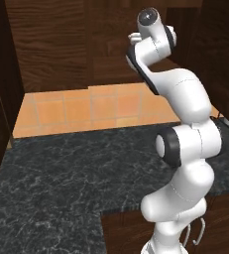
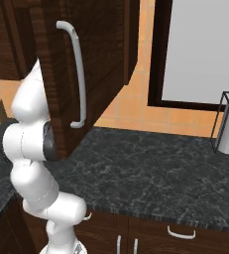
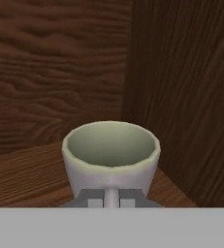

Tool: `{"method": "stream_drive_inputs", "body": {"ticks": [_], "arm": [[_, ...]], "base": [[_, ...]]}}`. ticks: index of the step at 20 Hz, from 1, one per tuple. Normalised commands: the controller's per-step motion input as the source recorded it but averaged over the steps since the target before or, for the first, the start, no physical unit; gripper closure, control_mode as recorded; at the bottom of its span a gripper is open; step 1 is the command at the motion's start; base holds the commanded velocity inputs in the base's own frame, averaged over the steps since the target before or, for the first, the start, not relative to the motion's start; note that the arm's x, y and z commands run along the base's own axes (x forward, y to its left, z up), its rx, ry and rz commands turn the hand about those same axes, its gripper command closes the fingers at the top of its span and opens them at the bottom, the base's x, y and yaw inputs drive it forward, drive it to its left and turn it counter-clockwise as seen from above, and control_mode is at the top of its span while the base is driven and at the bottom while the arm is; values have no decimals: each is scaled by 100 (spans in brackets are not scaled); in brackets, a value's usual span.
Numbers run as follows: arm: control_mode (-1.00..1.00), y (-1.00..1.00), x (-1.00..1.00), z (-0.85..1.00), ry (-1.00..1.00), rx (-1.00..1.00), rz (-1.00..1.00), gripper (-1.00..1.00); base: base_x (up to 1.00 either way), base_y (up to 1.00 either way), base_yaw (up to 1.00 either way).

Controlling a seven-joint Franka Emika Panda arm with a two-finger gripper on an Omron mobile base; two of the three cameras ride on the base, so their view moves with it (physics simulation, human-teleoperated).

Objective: Gather all objects into one cabinet and sort the glasses and bowls to opposite sides.

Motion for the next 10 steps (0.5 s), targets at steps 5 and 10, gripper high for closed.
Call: {"method": "stream_drive_inputs", "body": {"ticks": [5,10], "arm": [[-100,32,-79,0,-18,0,0,100],[-100,38,-100,-17,-18,0,0,100]], "base": [[0,0,0],[0,0,0]]}}
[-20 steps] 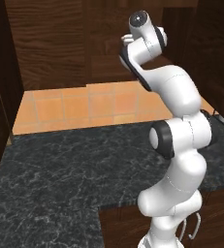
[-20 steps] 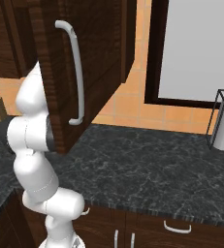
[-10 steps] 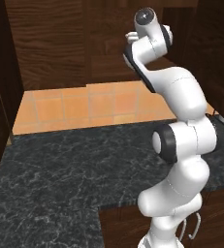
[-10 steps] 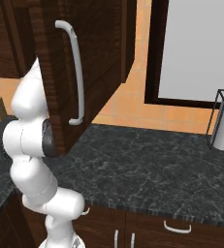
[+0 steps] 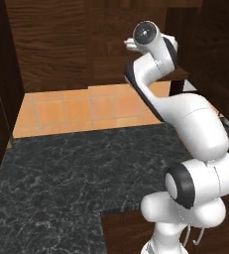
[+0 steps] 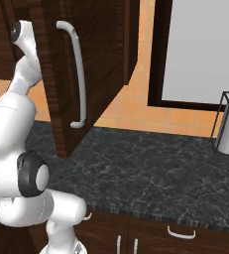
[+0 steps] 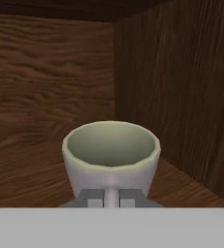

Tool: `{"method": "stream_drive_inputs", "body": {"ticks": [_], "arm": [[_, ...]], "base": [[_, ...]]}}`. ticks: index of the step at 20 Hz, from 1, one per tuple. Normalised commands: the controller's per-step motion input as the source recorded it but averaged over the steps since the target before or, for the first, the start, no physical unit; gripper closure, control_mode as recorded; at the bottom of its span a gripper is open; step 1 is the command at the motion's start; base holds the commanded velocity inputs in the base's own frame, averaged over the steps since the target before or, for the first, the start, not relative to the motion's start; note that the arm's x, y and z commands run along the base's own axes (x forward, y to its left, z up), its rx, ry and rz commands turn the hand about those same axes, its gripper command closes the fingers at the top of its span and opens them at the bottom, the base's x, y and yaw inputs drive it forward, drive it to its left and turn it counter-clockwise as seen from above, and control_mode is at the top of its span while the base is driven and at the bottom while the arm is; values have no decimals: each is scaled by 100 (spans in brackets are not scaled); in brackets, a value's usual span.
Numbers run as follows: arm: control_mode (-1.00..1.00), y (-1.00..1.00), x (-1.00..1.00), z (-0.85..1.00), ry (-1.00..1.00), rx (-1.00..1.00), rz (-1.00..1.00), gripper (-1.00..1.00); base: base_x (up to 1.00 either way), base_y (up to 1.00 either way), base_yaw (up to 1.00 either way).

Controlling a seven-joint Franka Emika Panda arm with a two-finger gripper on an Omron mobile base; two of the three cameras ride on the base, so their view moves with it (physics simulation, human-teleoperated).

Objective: Gather all objects into one cabinet and sort the glasses and bowls to opposite sides.

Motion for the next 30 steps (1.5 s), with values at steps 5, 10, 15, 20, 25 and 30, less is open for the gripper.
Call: {"method": "stream_drive_inputs", "body": {"ticks": [5,10,15,20,25,30], "arm": [[-100,24,-100,-26,-8,0,2,100],[-100,17,-100,-20,-3,0,8,100],[-100,9,-100,-2,0,0,10,100],[-100,9,-100,-12,0,0,11,100],[-100,13,-100,-45,0,-2,13,100],[-100,11,-100,-58,0,-2,15,100]], "base": [[0,0,0],[0,0,0],[0,0,0],[0,0,0],[0,0,0],[0,0,0]]}}
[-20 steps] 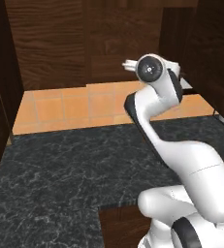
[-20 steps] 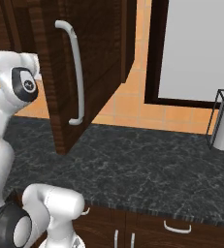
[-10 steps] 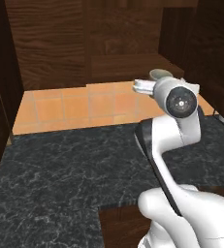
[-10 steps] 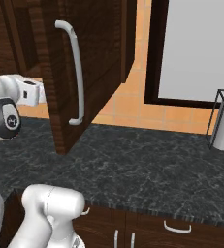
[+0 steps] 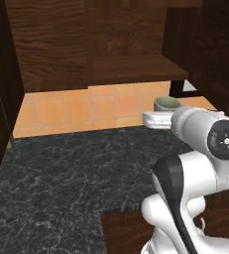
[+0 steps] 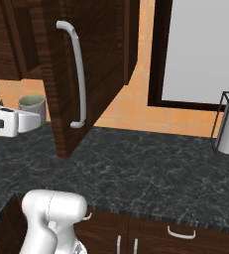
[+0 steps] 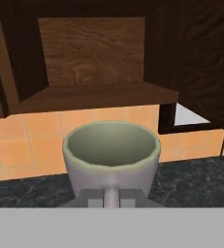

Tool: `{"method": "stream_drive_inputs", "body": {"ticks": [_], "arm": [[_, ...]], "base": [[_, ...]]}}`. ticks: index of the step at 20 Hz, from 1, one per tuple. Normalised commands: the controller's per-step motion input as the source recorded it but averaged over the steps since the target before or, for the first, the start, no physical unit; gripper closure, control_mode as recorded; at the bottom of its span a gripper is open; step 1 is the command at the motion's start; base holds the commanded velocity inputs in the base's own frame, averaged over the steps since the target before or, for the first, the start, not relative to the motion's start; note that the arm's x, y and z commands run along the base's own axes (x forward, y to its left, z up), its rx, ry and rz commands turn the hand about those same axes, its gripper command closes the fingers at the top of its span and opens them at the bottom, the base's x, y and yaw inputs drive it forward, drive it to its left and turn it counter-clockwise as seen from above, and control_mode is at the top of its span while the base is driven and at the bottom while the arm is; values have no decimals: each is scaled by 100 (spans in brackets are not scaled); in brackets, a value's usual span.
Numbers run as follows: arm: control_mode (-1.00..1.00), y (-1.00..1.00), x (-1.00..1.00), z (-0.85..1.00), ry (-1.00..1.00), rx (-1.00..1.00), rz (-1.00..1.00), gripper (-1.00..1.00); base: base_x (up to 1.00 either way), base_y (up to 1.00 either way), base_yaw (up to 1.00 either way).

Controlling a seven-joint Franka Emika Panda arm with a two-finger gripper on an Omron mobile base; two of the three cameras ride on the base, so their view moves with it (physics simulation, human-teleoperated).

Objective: Gather all objects into one cabinet and sort the glasses and bowls to opposite sides.

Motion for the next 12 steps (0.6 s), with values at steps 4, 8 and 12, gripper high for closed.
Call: {"method": "stream_drive_inputs", "body": {"ticks": [4,8,12], "arm": [[-100,4,-98,-23,0,-1,14,100],[-100,0,-79,0,1,0,3,100],[-100,0,-89,0,0,0,4,100]], "base": [[0,0,0],[0,0,0],[0,0,0]]}}
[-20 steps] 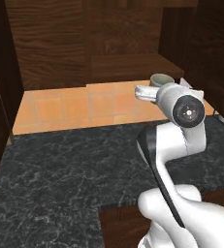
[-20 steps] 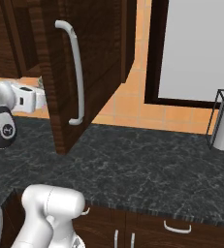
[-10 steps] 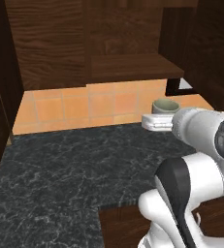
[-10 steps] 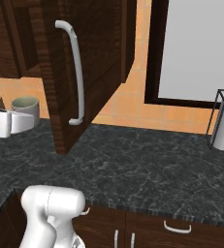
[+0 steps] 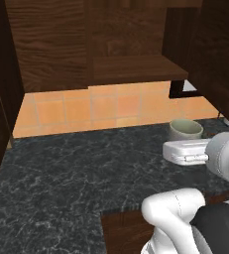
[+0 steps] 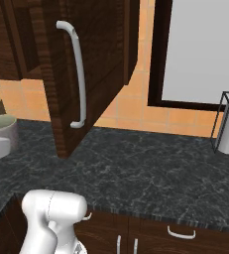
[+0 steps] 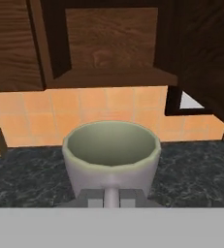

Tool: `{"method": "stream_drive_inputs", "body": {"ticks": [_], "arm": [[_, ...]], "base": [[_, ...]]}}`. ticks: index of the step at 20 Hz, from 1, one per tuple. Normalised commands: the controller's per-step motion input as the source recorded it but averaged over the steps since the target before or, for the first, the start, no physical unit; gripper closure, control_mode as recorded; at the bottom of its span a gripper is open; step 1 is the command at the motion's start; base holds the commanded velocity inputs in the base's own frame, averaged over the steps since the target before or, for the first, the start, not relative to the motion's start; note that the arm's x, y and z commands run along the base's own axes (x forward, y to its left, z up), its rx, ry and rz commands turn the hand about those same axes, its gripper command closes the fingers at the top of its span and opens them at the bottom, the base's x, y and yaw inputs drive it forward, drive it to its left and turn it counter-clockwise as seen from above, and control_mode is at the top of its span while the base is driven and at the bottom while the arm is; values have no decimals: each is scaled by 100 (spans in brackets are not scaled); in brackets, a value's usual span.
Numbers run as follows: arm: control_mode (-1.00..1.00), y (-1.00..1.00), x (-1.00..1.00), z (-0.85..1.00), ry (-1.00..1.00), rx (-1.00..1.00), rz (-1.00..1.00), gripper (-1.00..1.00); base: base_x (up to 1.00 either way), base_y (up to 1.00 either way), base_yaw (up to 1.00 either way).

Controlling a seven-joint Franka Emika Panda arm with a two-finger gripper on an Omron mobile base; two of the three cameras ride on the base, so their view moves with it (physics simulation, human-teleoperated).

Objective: Gather all objects into one cabinet and sort the glasses and bowls to opposite sides.

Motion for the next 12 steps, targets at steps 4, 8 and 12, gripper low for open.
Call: {"method": "stream_drive_inputs", "body": {"ticks": [4,8,12], "arm": [[-100,0,-96,0,0,0,6,100],[100,0,0,0,0,0,0,100],[100,0,0,0,0,0,0,100]], "base": [[0,0,0],[-97,0,7],[-100,0,8]]}}
